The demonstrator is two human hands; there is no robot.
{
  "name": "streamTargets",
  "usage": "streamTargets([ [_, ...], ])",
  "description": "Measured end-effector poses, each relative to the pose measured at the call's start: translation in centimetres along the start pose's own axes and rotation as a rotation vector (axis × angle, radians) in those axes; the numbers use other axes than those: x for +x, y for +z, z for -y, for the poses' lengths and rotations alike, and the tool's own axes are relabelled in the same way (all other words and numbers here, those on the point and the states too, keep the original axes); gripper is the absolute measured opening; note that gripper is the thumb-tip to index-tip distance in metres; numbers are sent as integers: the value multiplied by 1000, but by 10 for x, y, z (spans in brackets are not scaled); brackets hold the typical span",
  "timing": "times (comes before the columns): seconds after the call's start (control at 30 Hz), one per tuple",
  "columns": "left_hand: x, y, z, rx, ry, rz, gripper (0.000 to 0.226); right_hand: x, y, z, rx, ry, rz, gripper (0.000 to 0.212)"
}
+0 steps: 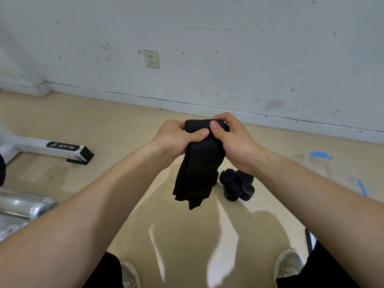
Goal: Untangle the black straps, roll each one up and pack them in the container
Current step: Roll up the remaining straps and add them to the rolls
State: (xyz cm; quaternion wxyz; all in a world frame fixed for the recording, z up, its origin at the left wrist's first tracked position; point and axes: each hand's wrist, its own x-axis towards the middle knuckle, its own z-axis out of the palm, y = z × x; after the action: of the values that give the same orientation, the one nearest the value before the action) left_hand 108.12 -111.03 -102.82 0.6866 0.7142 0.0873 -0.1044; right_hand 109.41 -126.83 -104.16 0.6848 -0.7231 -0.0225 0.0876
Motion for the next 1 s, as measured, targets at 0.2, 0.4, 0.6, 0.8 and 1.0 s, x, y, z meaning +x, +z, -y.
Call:
streamTargets([
  [0.2, 0, -6, -9, 258, 40, 37, 28, 1, -10, 7, 61, 121, 105, 10],
  [0.4, -5, -4, -2, 97, 54, 34, 30, 1, -20, 11, 175, 206, 146, 17],
  [0.6, -12, 17, 15, 6, 67, -90, 50, -1, -13, 9, 297, 216, 9, 15],
  [0.8, -10, 38, 29, 142, 101, -298, 22, -5, 3, 7, 274, 203, -109, 13],
  [1.0, -11, 36, 19, 86, -17, -248, 19, -1, 0, 2, 192, 183, -98, 15],
])
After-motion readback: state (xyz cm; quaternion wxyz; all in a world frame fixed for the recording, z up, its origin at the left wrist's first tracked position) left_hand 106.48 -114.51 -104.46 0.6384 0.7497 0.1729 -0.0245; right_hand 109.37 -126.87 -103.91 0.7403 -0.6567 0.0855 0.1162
